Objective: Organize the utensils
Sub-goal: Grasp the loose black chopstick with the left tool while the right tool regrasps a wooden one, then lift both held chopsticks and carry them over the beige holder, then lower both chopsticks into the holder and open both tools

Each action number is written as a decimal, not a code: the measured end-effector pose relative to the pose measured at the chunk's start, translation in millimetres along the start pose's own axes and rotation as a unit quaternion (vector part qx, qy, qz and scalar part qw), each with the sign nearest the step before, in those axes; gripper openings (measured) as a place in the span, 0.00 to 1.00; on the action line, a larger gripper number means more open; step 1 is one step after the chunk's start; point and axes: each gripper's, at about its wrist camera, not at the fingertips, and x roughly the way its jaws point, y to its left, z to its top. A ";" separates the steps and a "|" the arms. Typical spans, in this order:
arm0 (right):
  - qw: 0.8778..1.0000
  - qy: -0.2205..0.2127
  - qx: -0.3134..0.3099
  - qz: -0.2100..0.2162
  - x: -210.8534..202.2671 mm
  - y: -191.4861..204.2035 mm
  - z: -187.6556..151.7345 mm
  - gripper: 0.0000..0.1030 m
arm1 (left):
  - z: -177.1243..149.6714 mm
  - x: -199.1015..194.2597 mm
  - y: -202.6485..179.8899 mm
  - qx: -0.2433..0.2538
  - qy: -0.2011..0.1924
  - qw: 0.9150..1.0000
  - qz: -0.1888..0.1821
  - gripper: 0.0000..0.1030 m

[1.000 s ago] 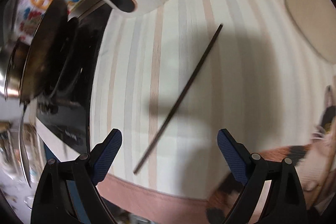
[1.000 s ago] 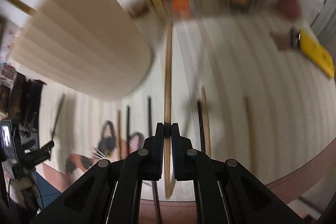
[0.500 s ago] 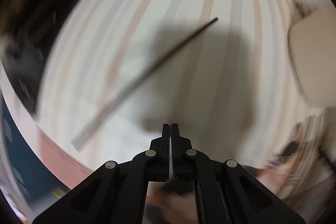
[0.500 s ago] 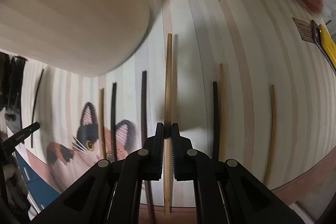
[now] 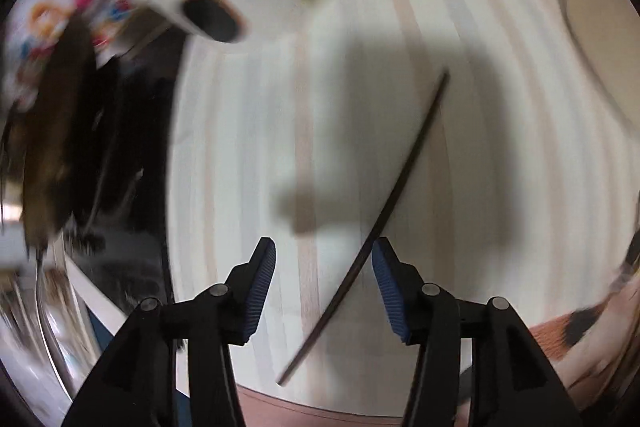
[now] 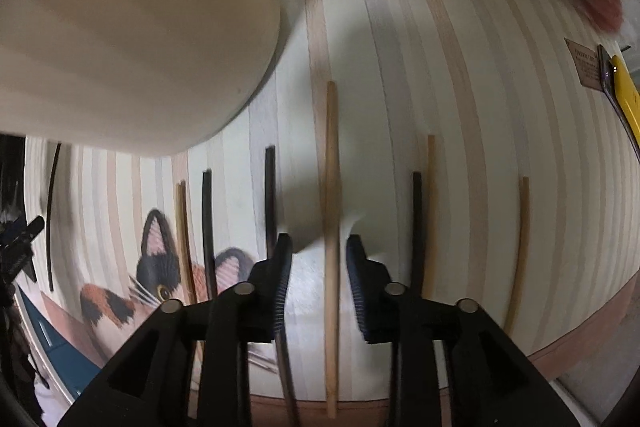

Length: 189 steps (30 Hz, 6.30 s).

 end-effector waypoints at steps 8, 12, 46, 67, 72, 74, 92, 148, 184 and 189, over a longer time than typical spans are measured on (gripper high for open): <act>1.000 -0.003 0.023 -0.006 -1.7 2.4 7.8 0.30 | -7.8 -9.2 -0.6 -0.058 0.010 0.997 -0.053 0.03; 1.000 -0.003 0.023 -0.014 -3.3 -2.4 10.9 0.07 | -30.2 -15.4 3.6 -0.168 0.033 0.974 -0.148 0.03; 0.999 0.018 0.017 0.030 -12.2 -22.1 21.2 0.06 | -35.2 -62.1 -36.1 -0.185 0.031 0.960 -0.206 0.01; 0.999 0.028 -0.012 0.016 -2.9 -5.2 12.2 0.07 | -23.2 -55.3 -71.5 -0.087 0.037 0.983 -0.158 0.04; 0.999 0.040 -0.023 0.013 7.1 -5.0 4.8 0.07 | -41.8 -40.1 -25.9 -0.202 0.073 0.945 -0.247 0.04; 0.999 0.043 -0.029 0.009 9.9 -4.1 2.6 0.07 | -39.7 -44.1 -30.4 -0.181 0.056 0.956 -0.222 0.05; 0.998 0.009 -0.043 -0.054 16.4 37.9 -15.5 0.06 | 21.0 -51.6 -107.5 -0.106 -0.003 0.986 -0.126 0.03; 0.938 -0.304 -0.048 0.161 -293.9 39.1 -25.1 0.06 | -11.0 -354.2 -11.0 -0.200 -0.330 0.904 -0.185 0.03; 0.922 -0.350 -0.044 0.157 -278.5 45.8 69.7 0.21 | 96.0 -352.2 -87.8 -0.121 -0.270 0.931 -0.215 0.08; 0.922 -0.351 -0.016 0.163 -294.0 22.7 56.2 0.65 | 73.1 -376.6 -67.5 -0.154 -0.304 0.921 -0.190 0.81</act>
